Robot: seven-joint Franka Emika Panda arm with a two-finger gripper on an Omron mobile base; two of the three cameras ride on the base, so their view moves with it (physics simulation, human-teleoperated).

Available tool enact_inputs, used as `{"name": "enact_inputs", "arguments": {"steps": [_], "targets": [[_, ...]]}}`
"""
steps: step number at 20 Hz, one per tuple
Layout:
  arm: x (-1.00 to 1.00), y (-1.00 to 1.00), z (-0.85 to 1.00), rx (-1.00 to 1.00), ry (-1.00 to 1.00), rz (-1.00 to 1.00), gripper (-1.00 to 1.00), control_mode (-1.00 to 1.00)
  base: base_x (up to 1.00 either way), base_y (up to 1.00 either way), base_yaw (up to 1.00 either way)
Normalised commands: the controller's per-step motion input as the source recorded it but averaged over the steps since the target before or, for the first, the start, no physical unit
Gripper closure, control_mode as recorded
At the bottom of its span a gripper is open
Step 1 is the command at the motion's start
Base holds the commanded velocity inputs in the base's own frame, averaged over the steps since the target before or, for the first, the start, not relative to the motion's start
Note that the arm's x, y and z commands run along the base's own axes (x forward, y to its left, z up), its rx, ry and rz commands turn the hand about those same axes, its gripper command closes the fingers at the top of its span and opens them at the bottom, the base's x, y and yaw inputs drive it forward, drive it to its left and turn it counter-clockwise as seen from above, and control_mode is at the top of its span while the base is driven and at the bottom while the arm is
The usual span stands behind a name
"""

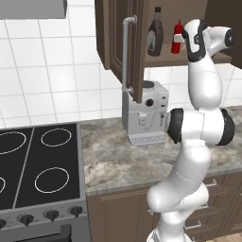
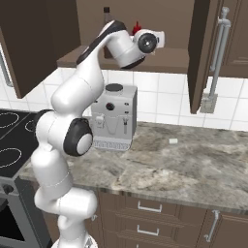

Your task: Pick the ketchup and syrup bottle from the counter and place them in the cabinet.

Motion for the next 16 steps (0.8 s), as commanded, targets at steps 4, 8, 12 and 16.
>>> {"name": "enact_inputs", "arguments": {"steps": [4, 8, 12, 16], "targets": [[-0.73, -0.1, -0.14, -0.03, -0.01, 0.0, -1.0, -1.0, 0.0, 0.0, 0.0], [-0.98, -0.01, -0.5, -0.11, -0.05, 0.04, -1.0, -1.0, 0.0, 0.0, 0.0], [-1.0, 0.09, -0.88, -0.2, -0.08, 0.01, -1.0, -1.0, 0.0, 0.0, 0.0], [-1.0, 0.19, -1.0, -0.23, -0.08, 0.0, -1.0, -1.0, 0.0, 0.0, 0.0]]}}
